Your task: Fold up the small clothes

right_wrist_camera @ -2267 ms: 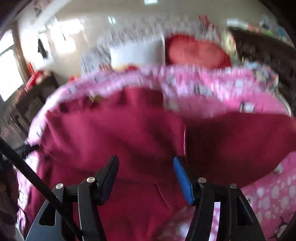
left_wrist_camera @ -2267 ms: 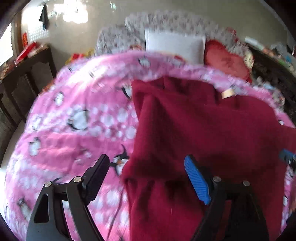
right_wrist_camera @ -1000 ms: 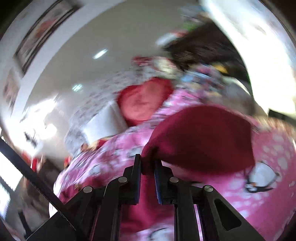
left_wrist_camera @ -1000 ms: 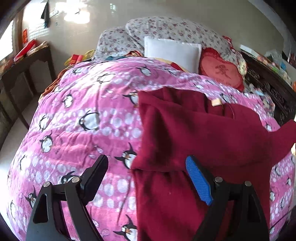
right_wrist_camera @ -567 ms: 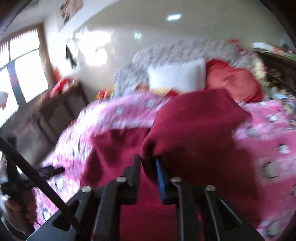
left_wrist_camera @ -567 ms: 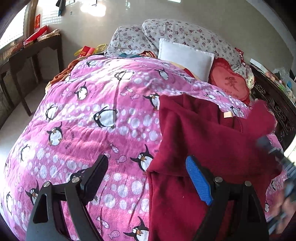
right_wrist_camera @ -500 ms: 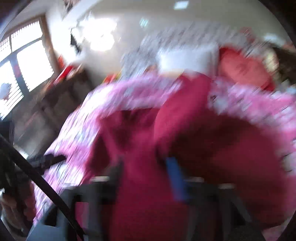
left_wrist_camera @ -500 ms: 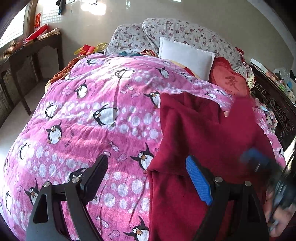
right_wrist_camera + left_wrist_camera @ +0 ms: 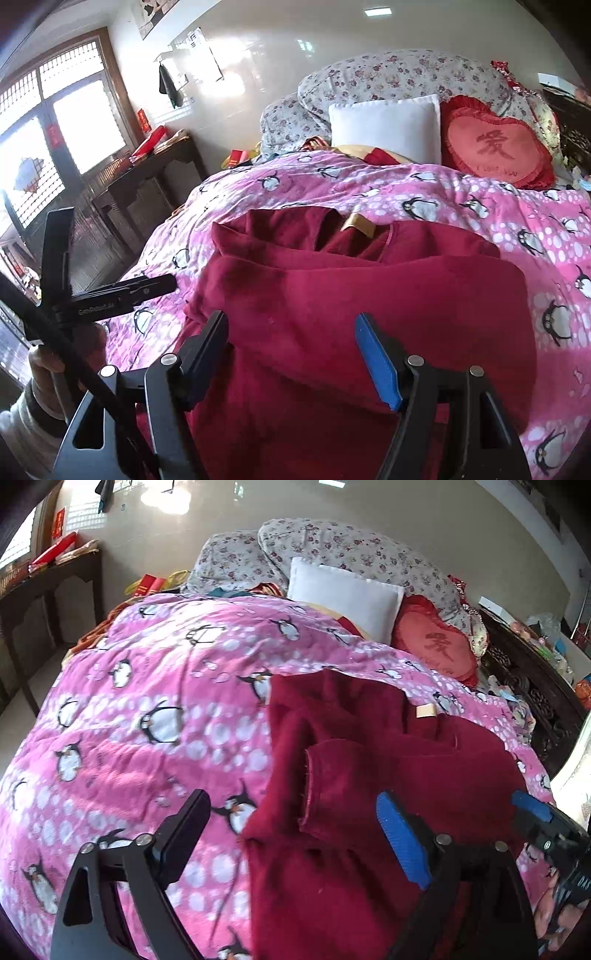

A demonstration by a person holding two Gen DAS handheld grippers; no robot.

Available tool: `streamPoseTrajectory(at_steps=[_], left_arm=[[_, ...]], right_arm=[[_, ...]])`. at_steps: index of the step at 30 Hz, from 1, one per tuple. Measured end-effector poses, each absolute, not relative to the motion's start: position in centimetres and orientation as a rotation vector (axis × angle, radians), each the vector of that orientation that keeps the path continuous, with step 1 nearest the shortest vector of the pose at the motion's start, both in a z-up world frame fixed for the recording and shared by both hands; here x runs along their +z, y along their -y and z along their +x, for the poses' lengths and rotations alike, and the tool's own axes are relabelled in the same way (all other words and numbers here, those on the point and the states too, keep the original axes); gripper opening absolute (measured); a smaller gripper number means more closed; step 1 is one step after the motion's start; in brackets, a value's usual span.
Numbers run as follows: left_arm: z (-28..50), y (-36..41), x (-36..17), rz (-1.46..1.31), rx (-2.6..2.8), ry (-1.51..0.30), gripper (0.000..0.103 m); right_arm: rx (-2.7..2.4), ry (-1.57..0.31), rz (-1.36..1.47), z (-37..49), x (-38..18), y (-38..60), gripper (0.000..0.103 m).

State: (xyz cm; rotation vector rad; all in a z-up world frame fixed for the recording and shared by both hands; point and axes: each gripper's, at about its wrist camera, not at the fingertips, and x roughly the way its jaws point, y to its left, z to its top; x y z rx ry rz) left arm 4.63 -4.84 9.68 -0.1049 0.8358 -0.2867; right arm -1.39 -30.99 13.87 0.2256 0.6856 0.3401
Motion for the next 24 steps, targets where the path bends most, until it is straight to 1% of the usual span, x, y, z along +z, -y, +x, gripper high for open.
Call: streamPoseTrajectory(at_steps=[4,6,10,12,13,21,22,23,24], left_arm=[[5.4,5.5,8.6,-0.065,-0.263,-0.856,0.092],[5.8,5.5,8.1,-0.063,-0.252,-0.851,0.092],[6.8,6.6,7.4,-0.045,-0.265,-0.842,0.091],[6.9,7.5,7.4,-0.018,-0.272,-0.819,0.079],[6.9,8.0,7.4,-0.001,-0.272,-0.814,0.071],[7.8,10.1,6.0,0.077,-0.255,-0.854,0.07],[7.7,10.2,6.0,0.084,-0.244,-0.844,0.055],[7.7,10.2,6.2,0.087,-0.234,-0.841,0.034],[7.6,10.1,6.4,0.085,-0.233,-0.845,0.028]], right_arm=[[0.3,-0.673,0.212,-2.1,14.2,31.8,0.076],[0.26,-0.661,0.212,-2.8,14.3,33.5,0.078],[0.197,-0.689,0.267,-3.4,13.0,37.0,0.08],[0.175,-0.71,0.313,-3.7,12.1,38.5,0.08],[0.174,-0.717,0.329,-3.8,11.8,38.9,0.08],[0.189,-0.708,0.374,-5.0,11.3,40.3,0.08],[0.191,-0.707,0.372,-5.0,11.3,40.2,0.08],[0.191,-0.705,0.371,-5.1,11.4,40.3,0.08],[0.188,-0.702,0.374,-5.1,11.4,40.4,0.08]])
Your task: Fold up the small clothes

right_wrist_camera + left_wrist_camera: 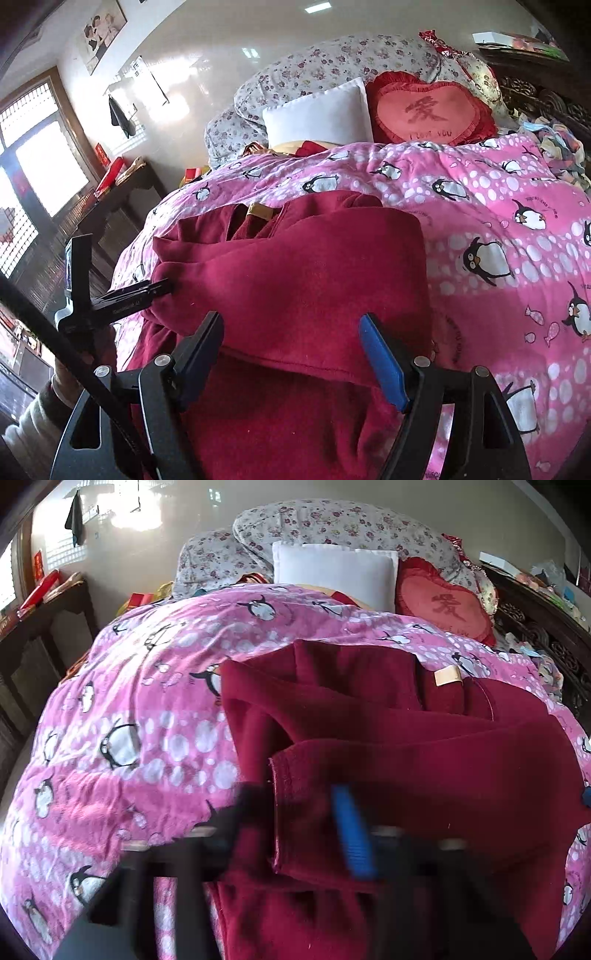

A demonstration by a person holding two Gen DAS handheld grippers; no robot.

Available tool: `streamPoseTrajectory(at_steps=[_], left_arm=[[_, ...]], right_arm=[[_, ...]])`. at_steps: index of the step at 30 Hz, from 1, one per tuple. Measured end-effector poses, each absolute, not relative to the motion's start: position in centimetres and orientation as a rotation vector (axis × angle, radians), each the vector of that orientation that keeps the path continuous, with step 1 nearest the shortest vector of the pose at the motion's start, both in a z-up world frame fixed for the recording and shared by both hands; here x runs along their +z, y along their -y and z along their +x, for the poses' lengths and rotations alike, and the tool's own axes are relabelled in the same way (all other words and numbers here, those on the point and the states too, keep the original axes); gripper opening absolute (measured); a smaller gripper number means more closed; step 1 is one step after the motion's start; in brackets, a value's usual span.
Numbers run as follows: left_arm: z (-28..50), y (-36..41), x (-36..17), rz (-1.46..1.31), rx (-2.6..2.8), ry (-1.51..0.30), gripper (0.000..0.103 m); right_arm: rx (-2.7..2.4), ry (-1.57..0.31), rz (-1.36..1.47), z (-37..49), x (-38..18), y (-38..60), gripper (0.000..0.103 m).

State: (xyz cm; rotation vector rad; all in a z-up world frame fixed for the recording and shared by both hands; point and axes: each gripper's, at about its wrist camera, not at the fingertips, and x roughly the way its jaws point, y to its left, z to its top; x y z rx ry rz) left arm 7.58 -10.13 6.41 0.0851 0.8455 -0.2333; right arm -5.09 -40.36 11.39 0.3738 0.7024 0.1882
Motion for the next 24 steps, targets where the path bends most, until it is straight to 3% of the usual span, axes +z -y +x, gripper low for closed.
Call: streamPoseTrajectory(at_steps=[2,9,16,24], left_arm=[[7.1,9.6,7.5,0.063,-0.256,-0.827,0.011],[6.6,7.2,12.6,0.038,-0.257,-0.671,0.01],[9.5,7.4,6.3,0.083,-0.178,-0.827,0.011],[9.8,7.7,6.2,0.093,-0.146,-0.825,0.017]], right_arm=[[0.173,-0.695,0.379,-5.2,11.5,40.6,0.08],[0.135,-0.661,0.384,-4.7,12.6,41.1,0.082],[0.071,-0.777,0.213,-2.1,9.2,38.6,0.083],[-0.014,-0.736,0.117,-3.0,10.9,38.8,0.083]])
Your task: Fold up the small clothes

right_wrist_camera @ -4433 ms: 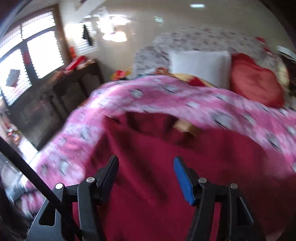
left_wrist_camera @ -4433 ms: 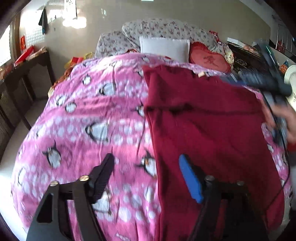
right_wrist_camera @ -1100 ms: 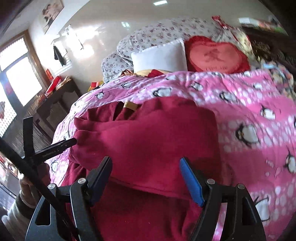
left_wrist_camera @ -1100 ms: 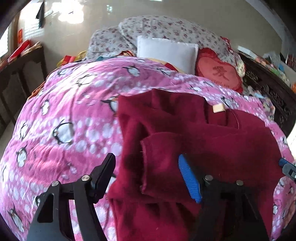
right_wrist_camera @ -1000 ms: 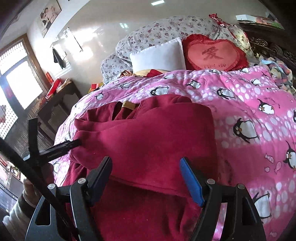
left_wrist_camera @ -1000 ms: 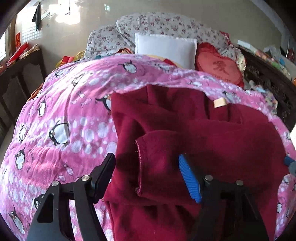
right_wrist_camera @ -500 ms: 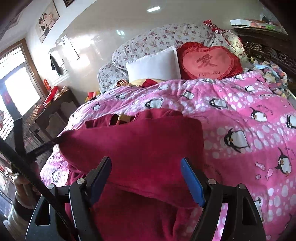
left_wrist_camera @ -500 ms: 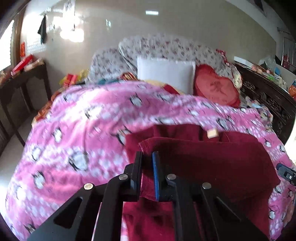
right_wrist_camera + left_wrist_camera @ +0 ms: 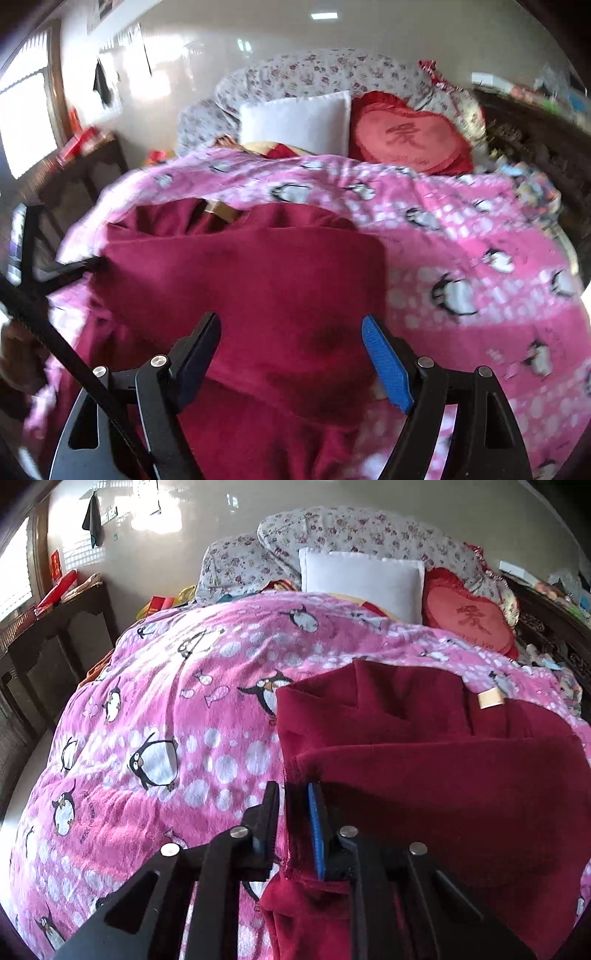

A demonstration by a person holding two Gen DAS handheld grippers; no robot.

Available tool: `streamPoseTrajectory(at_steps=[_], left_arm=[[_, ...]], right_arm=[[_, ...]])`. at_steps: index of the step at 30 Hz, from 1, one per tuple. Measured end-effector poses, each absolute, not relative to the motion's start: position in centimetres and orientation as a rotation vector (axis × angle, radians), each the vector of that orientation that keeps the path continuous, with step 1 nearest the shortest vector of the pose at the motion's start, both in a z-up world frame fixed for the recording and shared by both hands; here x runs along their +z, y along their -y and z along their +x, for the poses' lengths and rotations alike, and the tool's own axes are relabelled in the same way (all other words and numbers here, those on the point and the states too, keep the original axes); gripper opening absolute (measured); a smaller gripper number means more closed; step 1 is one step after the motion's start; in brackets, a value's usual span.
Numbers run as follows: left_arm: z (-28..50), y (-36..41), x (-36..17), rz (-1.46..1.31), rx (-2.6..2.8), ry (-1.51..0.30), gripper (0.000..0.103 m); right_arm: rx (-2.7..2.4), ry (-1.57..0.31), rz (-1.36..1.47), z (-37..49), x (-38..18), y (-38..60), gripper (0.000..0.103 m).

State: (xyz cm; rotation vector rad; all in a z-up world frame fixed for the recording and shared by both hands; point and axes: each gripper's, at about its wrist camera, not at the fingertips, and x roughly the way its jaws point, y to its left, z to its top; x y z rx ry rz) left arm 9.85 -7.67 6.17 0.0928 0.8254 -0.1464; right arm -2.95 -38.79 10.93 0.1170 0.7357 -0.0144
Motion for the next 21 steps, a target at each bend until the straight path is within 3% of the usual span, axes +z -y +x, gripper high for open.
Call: streamPoseTrajectory(at_steps=[3,8,12,17,21], left_arm=[[10.3,8.0,5.6,0.104,-0.121,-0.843,0.029],[8.5,5.8,7.0,0.027,-0.156,-0.879,0.072],[5.5,4.1,8.4,-0.003,-0.197,-0.843,0.083],[3.7,3.3,7.4,0.008,-0.192,-0.918,0.084],[0.6,1.7,8.6,0.001,-0.255,-0.972,0.084]], right_arm=[[-0.069,-0.853,0.08,-0.5,8.0,39.2,0.083],[-0.019,-0.829,0.245,-2.9,8.4,41.3,0.083],[-0.054,-0.797,0.185,-5.5,9.6,41.1,0.084],[-0.108,-0.891,0.174,-4.1,6.5,41.4,0.084],[-0.057,-0.834,0.252,-7.9,9.3,41.6,0.084]])
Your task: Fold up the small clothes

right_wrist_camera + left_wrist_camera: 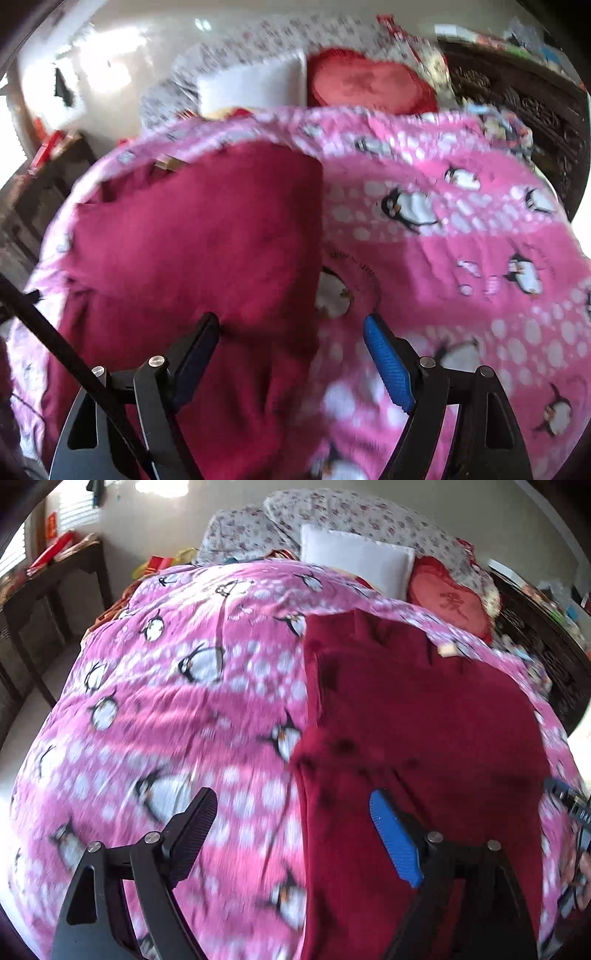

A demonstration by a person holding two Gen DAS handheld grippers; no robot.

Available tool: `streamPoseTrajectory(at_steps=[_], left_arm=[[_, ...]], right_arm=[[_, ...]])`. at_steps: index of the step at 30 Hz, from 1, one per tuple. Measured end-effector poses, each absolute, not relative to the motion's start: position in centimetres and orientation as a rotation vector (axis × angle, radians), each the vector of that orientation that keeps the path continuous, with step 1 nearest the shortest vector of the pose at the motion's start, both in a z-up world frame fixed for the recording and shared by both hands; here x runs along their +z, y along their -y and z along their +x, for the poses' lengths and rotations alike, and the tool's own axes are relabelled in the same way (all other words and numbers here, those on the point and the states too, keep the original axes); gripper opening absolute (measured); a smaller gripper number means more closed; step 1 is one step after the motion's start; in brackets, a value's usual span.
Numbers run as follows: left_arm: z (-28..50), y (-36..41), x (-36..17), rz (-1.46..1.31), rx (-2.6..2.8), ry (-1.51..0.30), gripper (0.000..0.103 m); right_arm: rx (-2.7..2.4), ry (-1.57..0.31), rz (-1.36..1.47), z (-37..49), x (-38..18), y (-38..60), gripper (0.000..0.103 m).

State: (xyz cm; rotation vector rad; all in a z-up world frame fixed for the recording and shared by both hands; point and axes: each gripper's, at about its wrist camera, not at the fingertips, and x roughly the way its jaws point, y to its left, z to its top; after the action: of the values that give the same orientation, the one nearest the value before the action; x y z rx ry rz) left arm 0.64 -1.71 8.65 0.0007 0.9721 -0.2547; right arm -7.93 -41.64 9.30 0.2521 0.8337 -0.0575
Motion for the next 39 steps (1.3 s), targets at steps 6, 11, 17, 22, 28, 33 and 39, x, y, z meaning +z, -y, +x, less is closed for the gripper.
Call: streamPoseTrajectory(at_steps=[6,11,17,22,28,33,39], left_arm=[[-5.6,-0.5,11.0,-0.026,-0.427,-1.027,0.088],[-10.2,-1.5,9.3,-0.024,-0.46,-1.094,0.09],[-14.5,-2.3,6.6,0.014,-0.424,-1.096,0.09],[-16.1,-2.6,4.6,-0.015,-0.418,-1.129,0.09],[-16.8,-1.9,2.7,-0.074,-0.455,-1.183,0.09],[-17.3,-1.3,2.4,-0.07,-0.452,-1.145,0.088],[-18.3,-0.2,3.7,0.041,-0.496,-1.082,0.007]], right_arm=[[0.132,-0.806,0.288,-16.8,14.0,40.1,0.092],[0.234,-0.875,0.288,-23.4,12.5,37.4,0.092],[0.278,-0.944,0.414,-27.9,7.4,36.0,0.092],[0.31,-0.969,0.48,-29.2,5.3,35.3,0.092],[0.369,-0.928,0.582,-29.8,4.3,35.2,0.087],[0.309,-0.897,0.503,-29.7,4.6,34.3,0.032],[0.32,-0.798,0.482,-30.7,7.2,34.8,0.011]])
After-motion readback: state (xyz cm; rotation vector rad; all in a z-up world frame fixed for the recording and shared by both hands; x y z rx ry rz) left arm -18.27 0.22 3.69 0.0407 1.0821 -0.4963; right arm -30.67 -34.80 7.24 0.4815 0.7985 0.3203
